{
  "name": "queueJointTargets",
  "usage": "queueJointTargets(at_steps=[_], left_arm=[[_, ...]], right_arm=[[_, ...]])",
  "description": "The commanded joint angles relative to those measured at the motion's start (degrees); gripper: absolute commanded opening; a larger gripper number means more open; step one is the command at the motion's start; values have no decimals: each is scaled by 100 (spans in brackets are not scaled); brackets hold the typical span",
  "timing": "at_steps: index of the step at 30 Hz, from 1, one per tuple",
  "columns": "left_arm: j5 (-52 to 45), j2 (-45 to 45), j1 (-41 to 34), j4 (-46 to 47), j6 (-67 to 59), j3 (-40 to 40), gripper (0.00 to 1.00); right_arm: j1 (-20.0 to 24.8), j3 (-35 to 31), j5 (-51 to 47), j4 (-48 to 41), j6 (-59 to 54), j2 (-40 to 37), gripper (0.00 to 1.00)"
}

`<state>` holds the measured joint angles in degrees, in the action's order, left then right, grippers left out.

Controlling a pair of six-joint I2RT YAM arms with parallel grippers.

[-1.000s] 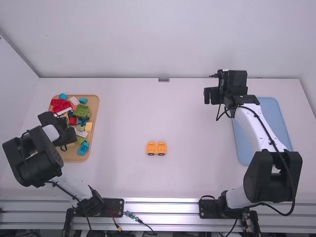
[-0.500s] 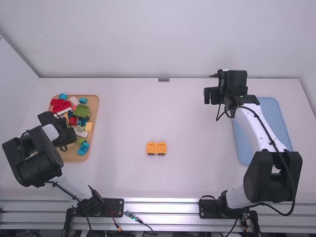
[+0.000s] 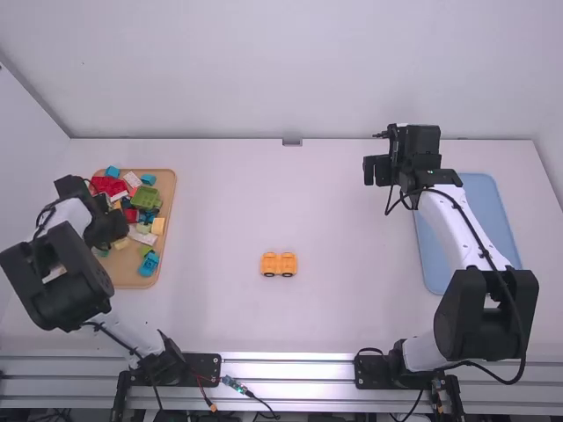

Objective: Assemble lego blocks to make yellow taxi

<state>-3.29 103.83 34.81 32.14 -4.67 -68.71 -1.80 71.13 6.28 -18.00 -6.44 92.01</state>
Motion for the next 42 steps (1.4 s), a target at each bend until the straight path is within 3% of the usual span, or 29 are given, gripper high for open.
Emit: queueJointTargets(at_steps=[1,7,10,15,21,26,31,42], left_arm=[[-252,29,-424,44,-391,-188,2],[474,-238,-1580,-372,-922,87,2],[135,-445,-2448,-352,-2122,267,2],[-888,-585,-3639,680,-4540,260,7],[-954,-583,-4380,1132,-5591,280,6],[-1004,-583,-4575,931,-6028,455,9],[-1244,-583,-4564,369,-6015,925,4],[-1297,-583,-4612,-197,-5648,1596,12]], right_arm=[[-11,133,7,-7,15,-196,99],[-7,133,9,-2,-7,-196,99],[-7,133,9,-2,-7,-196,99],[-7,133,9,-11,-4,-196,99],[-7,133,9,-11,-157,-196,99],[-7,133,9,-9,-157,-196,99],[-7,133,9,-2,-155,-196,99],[-9,133,9,85,-153,-196,99]])
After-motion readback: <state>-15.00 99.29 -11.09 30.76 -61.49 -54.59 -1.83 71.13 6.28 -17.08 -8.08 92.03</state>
